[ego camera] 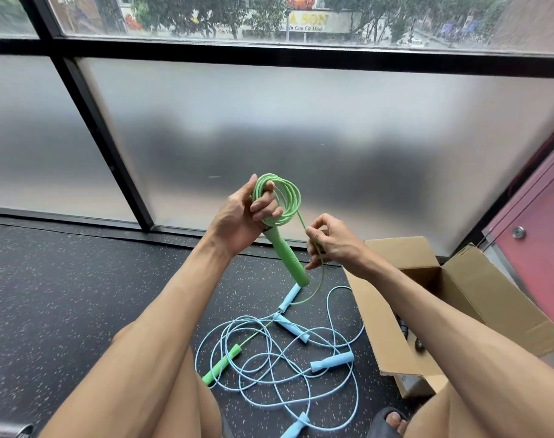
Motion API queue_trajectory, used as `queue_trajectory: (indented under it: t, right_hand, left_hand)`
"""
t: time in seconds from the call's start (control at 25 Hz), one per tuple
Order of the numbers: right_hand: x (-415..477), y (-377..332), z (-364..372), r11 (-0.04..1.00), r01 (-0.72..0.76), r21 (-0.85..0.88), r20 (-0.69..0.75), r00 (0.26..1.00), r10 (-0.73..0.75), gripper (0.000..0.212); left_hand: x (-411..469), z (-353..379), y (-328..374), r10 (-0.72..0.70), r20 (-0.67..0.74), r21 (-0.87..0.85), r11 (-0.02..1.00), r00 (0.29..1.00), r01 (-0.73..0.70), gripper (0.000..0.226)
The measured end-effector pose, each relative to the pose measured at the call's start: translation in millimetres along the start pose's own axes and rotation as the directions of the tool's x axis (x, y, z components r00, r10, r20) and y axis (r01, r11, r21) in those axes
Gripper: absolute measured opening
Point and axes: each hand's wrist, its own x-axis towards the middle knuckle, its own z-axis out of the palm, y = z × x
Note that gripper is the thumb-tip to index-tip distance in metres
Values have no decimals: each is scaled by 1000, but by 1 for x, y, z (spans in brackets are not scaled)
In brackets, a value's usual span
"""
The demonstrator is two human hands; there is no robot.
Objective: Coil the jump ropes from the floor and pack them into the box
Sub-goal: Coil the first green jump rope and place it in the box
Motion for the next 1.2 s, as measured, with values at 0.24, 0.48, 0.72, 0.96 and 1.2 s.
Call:
queue_trajectory:
  t: [0.24,0.48,0.72,0.96,1.2]
  right_hand:
    - [-5,4,11,989,-132,-70,168,976,142,14]
    - [-12,4,17,960,-145,-238,291,933,213,18]
    - [-7,-6,16,928,42,-369,212,976,40,10]
    - [-7,-24,7,922,254,-291,122,966,-228,18]
    - [0,-20,-4,863,351,-364,-18,923,-383,22]
  left_hand:
    - [8,-6,-2,206,-310,66,979,928,-195,31]
    - [12,-21,-8,535,-444,663,735,719,-138,20]
    - [12,-29,-13,594,-248,952,295,765,80,18]
    - [11,-28,-22,222,-269,963,72,937,259,22]
    - [4,-2,-22,-137,-244,890,362,960,278,61]
